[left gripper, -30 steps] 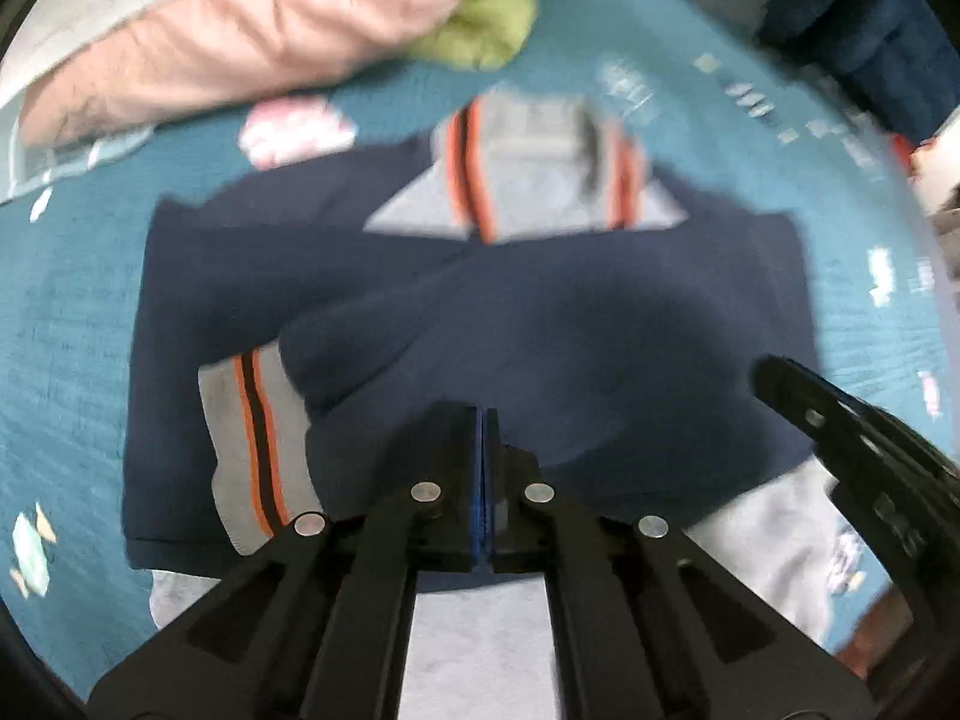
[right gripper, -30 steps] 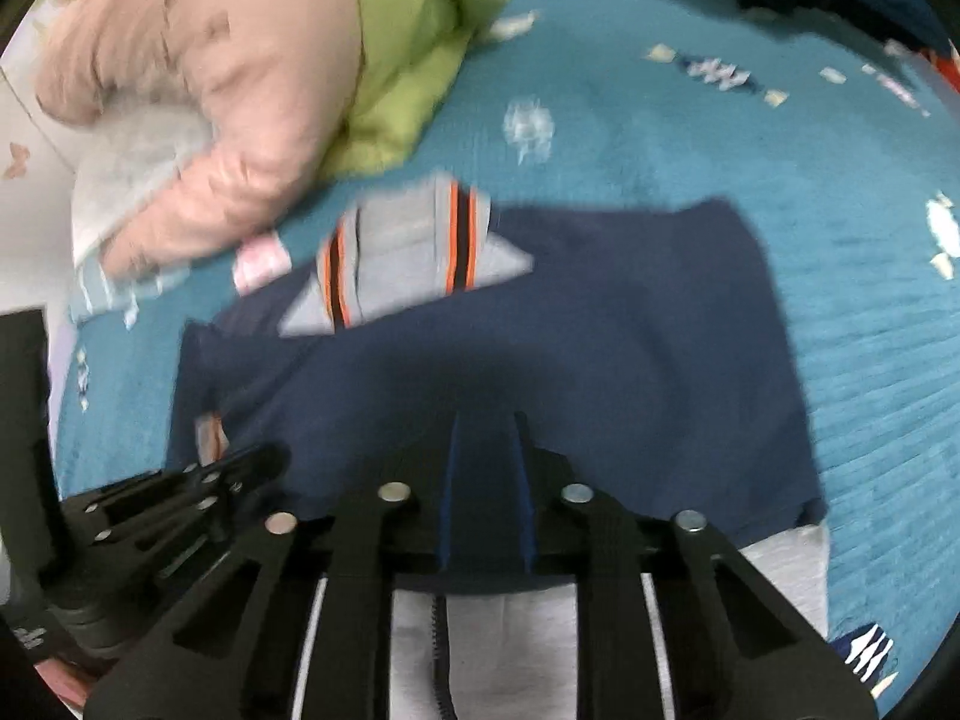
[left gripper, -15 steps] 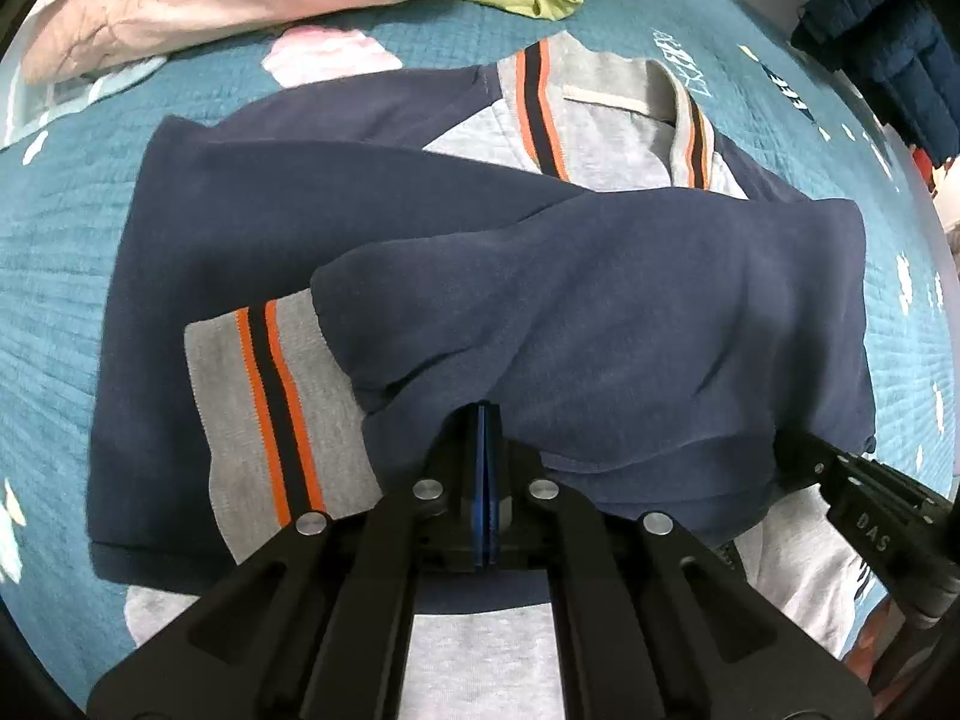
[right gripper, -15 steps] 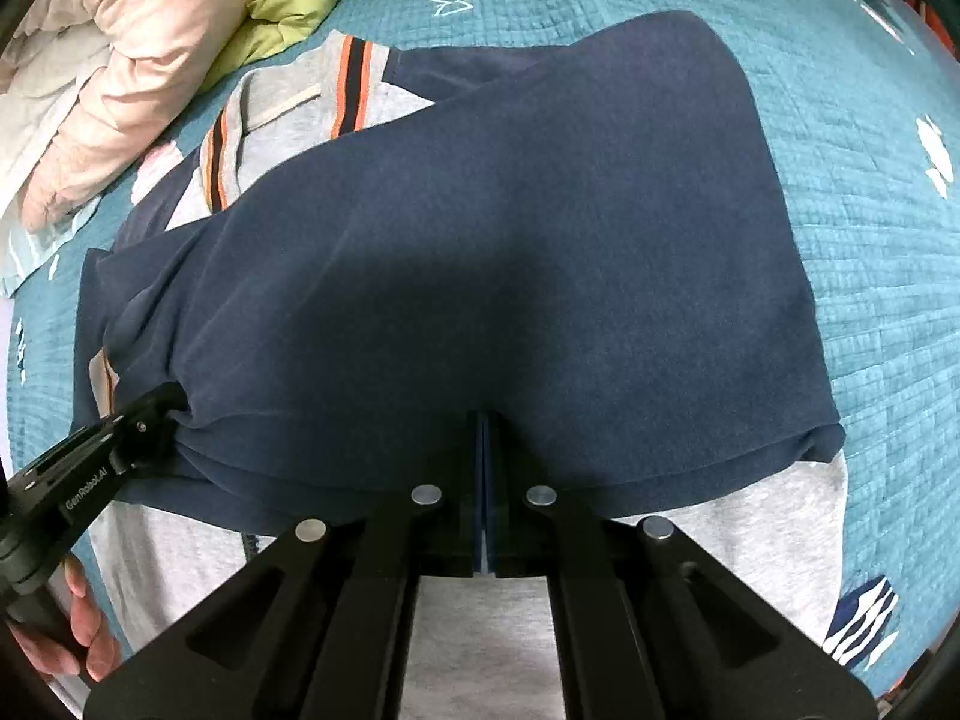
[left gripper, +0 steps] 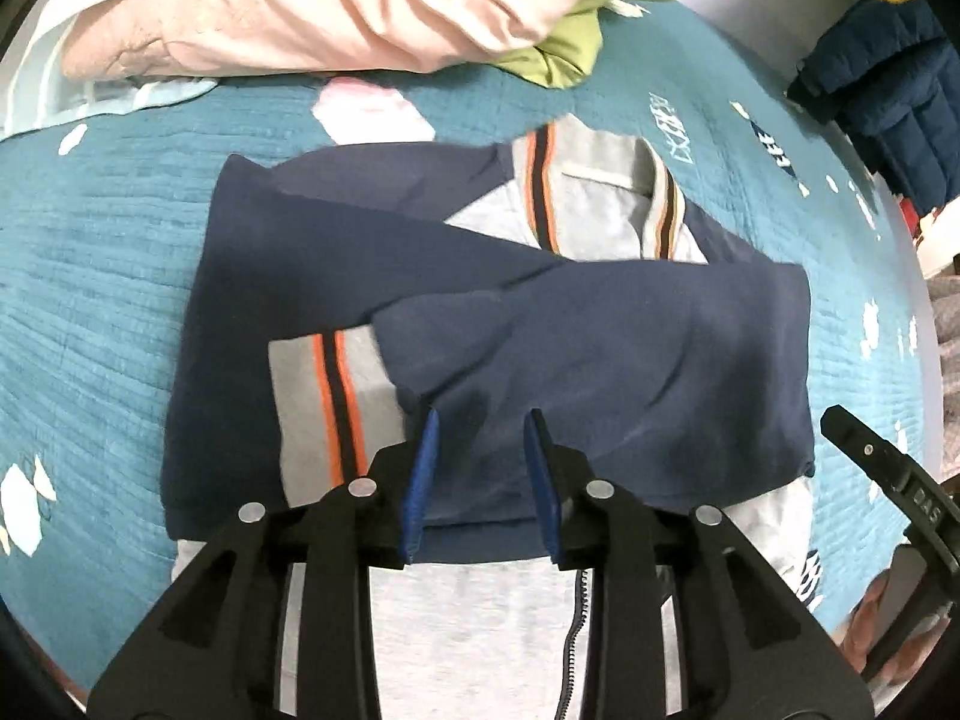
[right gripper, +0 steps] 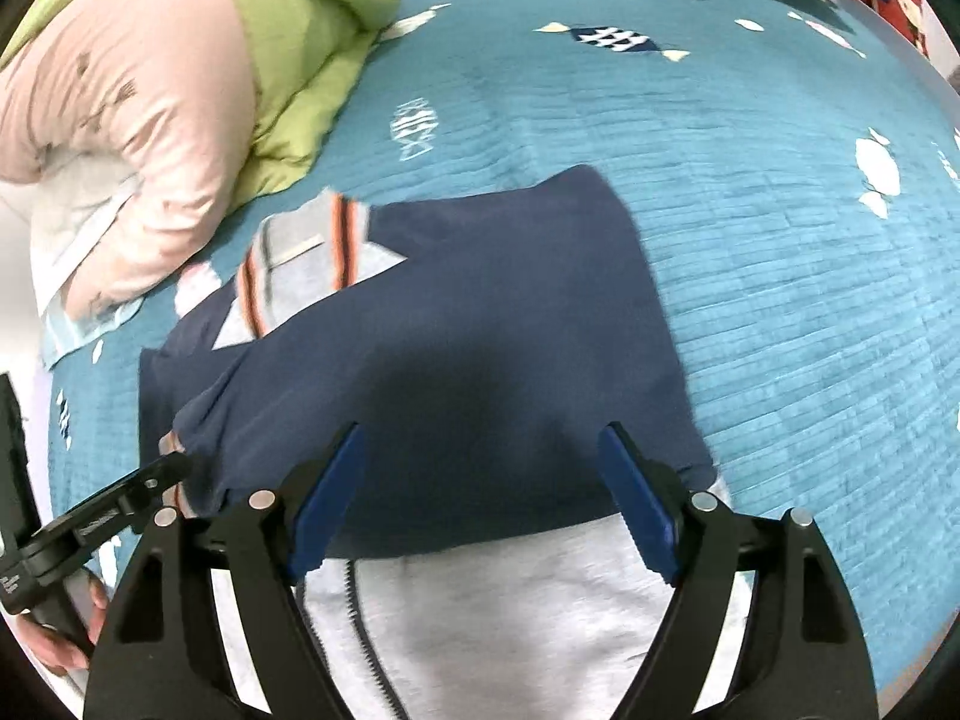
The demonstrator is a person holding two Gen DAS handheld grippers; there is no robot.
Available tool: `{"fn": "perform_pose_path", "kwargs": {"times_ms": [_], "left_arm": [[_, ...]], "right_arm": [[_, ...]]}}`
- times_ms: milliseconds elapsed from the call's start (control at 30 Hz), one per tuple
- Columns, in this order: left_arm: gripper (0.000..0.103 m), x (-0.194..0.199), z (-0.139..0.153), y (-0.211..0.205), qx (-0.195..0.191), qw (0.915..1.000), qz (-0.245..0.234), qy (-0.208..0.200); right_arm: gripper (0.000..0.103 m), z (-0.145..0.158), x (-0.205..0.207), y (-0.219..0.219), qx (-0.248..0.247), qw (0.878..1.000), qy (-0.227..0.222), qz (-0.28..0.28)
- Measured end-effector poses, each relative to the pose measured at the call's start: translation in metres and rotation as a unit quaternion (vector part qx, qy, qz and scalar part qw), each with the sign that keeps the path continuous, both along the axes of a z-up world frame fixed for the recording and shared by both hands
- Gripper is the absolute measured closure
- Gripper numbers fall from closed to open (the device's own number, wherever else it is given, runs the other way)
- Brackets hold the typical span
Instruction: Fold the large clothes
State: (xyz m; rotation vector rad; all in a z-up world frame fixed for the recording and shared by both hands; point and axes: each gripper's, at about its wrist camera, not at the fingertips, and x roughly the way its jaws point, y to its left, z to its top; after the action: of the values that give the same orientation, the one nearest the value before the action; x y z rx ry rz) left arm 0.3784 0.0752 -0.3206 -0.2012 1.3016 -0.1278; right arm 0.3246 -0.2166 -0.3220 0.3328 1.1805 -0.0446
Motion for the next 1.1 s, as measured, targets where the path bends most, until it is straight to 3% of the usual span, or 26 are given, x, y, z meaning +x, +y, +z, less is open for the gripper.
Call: {"fn": "perform_pose_path", "kwargs": {"times_ms": [100,200,267,500,567,733,833,933,1100], "left_arm": [[0.073,0.005,0.002,0.016,0.026,0.9996,0.004,-0.003],[0.072,0.024,-0.001,0.031,0.012,0.9998,0.015,0.006],[0.071,0.035,-0.003,0.043,0.033,0.9991,0.024,0.011],[0.064,0.074,-0.001,0.083,0.038,0.9979,0.047,0.023],[0.058,0.085,-0.006,0.094,0.036,0.9975,0.055,0.028],[0.057,0.104,-0.027,0.115,0.040,0.9954,0.070,0.052],[0.046,0.111,-0.038,0.125,0.022,0.9951,0.075,0.061],[0.044,0.118,-0.045,0.128,0.014,0.9955,0.069,0.064],[0.036,0.135,-0.051,0.133,0.013,0.9957,0.071,0.059]], "right_arm": [[0.026,0.000,0.011,-0.013,-0.013,1.000,0.005,-0.010],[0.026,0.002,0.026,-0.033,-0.015,1.000,0.008,-0.021],[0.026,0.004,0.037,-0.045,-0.011,0.999,0.012,-0.027],[0.026,0.007,0.085,-0.068,-0.020,0.999,0.031,-0.018],[0.026,0.001,0.097,-0.070,-0.020,0.999,0.042,-0.015],[0.026,-0.029,0.119,-0.075,0.004,0.997,0.077,0.001],[0.026,-0.052,0.129,-0.079,0.004,0.995,0.103,0.004],[0.027,-0.063,0.131,-0.082,0.043,0.993,0.106,0.003],[0.027,-0.071,0.134,-0.079,0.052,0.993,0.108,0.010]]}}
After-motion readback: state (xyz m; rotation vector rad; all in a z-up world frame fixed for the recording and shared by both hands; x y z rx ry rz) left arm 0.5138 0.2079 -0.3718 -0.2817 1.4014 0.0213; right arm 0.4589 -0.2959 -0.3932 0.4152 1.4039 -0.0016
